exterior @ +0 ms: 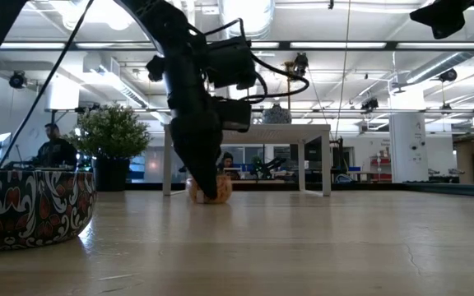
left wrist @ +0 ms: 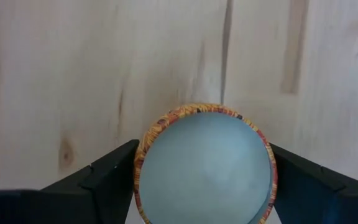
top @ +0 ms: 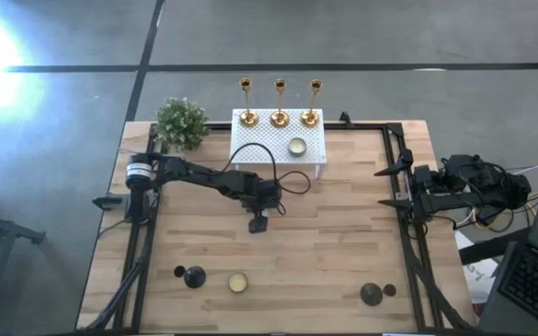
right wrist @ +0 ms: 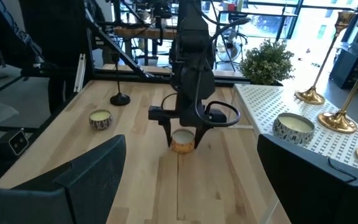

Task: Pick & Place candle stick holders
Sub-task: Put the orange scented candle on the shelf aligned with the other scented candle

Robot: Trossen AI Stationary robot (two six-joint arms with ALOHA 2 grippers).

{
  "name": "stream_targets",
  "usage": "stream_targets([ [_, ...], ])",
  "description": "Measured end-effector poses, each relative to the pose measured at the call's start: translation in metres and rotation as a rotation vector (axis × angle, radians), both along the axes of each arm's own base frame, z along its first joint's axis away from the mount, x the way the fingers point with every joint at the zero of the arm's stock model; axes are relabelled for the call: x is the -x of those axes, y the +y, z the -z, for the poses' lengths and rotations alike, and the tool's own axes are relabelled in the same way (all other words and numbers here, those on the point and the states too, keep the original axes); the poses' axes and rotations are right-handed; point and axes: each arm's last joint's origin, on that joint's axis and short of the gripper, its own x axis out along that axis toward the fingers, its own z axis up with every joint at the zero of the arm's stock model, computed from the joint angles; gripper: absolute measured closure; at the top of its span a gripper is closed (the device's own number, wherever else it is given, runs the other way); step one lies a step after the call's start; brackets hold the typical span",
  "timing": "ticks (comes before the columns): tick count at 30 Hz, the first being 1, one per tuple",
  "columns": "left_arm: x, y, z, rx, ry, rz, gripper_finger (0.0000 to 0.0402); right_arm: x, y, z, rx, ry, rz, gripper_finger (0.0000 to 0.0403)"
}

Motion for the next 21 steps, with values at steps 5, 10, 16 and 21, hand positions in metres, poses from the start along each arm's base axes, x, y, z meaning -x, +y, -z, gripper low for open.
stream_targets([
  [5, 0.007, -0.001, -0.017, 0.005, -0.007, -0.02, 0.0099, 0.0, 0.0, 0.0, 0.0, 0.001, 0.0, 0.0044],
  [10, 0.013, -0.001, -0.043, 0.015, -0.003, -0.047, 0.0099, 0.0, 0.0, 0.001, 0.001, 0.002, 0.0, 0.0044],
  [16, 0.011, 0.006, -0.091, 0.005, -0.058, -0.046, 0.0099, 0.0, 0.0, 0.001, 0.0, 0.003, 0.0, 0.0044],
  [21, 0.011, 0.024, -0.139, -0.02, -0.113, -0.049, 0.0099, 0.0, 0.0, 0.001, 0.001, 0.003, 0.0, 0.0044],
])
